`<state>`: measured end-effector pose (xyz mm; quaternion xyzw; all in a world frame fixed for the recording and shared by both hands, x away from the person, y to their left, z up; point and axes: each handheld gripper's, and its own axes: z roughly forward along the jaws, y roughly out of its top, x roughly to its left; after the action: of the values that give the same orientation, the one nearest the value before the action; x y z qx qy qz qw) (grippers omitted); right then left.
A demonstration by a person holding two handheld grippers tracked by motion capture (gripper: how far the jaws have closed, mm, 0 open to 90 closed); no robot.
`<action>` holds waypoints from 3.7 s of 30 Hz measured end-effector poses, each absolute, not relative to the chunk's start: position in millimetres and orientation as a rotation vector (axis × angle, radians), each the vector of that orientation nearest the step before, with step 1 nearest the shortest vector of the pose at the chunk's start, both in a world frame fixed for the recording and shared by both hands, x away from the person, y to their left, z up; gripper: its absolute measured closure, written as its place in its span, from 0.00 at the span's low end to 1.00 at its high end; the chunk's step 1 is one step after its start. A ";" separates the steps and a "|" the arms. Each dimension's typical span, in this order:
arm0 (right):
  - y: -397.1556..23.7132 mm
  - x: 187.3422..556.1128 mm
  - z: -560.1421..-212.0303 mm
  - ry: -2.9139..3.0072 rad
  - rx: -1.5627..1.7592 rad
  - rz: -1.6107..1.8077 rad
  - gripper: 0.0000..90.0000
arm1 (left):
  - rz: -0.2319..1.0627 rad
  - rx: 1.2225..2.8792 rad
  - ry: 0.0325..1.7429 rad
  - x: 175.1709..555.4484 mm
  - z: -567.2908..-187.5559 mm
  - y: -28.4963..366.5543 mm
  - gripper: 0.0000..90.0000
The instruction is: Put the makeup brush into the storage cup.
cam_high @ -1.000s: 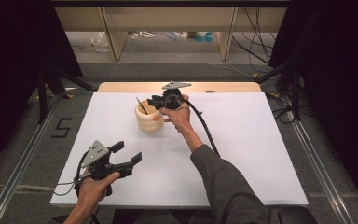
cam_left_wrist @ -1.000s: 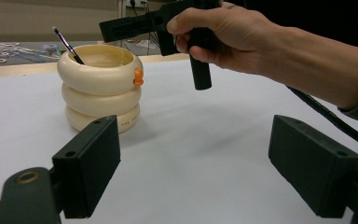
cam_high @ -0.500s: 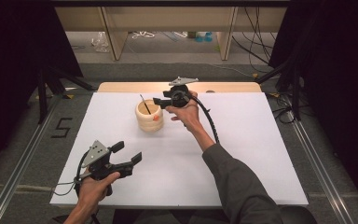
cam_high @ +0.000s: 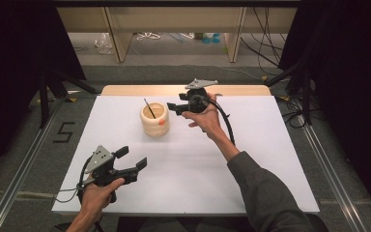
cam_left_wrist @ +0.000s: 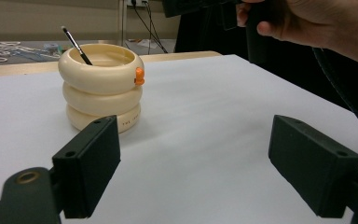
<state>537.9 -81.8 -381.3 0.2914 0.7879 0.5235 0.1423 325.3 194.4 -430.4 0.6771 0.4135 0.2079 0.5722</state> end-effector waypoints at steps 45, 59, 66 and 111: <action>-150.6 460.2 -383.5 2.157 0.859 1.533 0.18 | 0.496 1.591 0.960 325.1 -429.5 194.3 0.18; -169.0 436.0 -390.5 2.146 0.857 1.532 0.19 | 0.496 1.591 0.962 325.1 -429.6 194.3 0.18; -176.0 427.4 -391.8 2.134 0.871 1.539 0.19 | 0.494 1.590 0.962 325.1 -429.7 194.5 0.18; -199.4 380.4 -413.9 2.124 0.894 1.570 0.18 | 0.499 1.591 0.957 325.0 -429.6 194.3 0.18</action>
<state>380.4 -199.4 -413.9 0.3155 0.7498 0.5544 0.1757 325.0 194.3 -429.6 0.6785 0.4081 0.2129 0.5726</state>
